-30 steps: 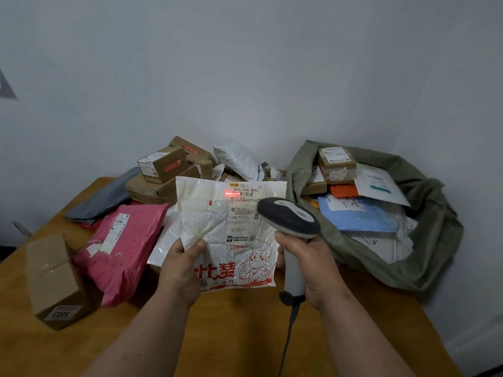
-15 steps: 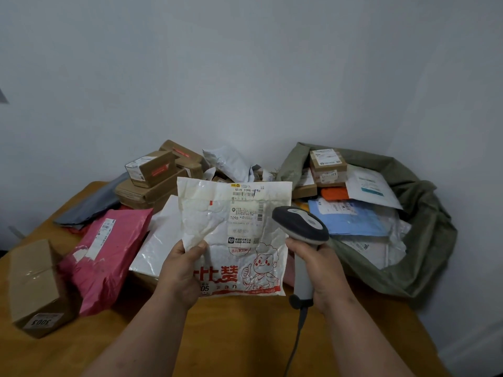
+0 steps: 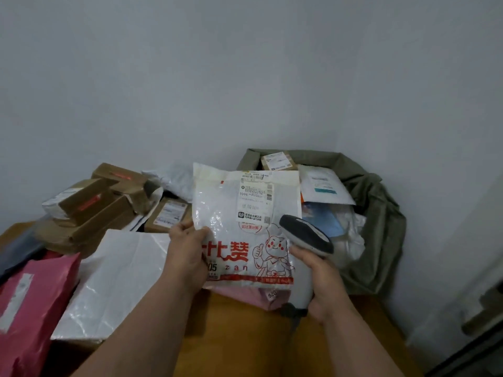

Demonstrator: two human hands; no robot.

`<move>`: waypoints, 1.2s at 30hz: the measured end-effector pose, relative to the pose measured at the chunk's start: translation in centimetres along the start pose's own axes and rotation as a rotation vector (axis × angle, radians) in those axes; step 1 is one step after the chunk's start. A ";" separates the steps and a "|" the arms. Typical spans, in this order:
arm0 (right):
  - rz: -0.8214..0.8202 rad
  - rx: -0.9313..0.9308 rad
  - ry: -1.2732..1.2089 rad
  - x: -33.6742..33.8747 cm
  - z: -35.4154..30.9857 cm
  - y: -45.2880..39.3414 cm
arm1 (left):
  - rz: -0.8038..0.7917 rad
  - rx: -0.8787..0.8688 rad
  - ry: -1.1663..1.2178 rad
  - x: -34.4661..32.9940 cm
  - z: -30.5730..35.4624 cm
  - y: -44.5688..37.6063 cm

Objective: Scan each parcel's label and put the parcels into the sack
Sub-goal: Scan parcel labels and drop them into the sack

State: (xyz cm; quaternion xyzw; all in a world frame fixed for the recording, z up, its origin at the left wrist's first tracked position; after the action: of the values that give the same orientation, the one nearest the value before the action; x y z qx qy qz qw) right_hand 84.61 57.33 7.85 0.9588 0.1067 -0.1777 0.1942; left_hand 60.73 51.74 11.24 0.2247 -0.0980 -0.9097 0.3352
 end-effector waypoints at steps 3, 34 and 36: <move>0.140 0.061 -0.063 2.2 -1.9 -1.3 | -0.154 -0.081 -0.170 -5.0 0.6 -1.1; 0.361 0.397 0.272 13.7 -15.3 -24.9 | -0.294 -0.477 -1.531 -33.4 -8.9 -19.6; 0.355 0.411 0.325 13.4 -15.4 -24.7 | -0.328 -0.423 -1.651 -33.8 -9.5 -20.2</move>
State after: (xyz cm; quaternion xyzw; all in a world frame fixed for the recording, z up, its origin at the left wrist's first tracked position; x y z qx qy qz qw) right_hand 94.68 87.76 7.73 0.9975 -0.0710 -0.0033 0.0046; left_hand 76.58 88.82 7.81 -0.5631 -0.1051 -0.8177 0.0562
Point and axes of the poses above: each hand's wrist, its own y-axis away from the middle knuckle, its own x-axis out of the back of the hand, z = x × y, the point moved 6 cm from there along -y, towards the middle knuckle, and after that the axes turned 2 degrees about x, right-handed, at the moved point
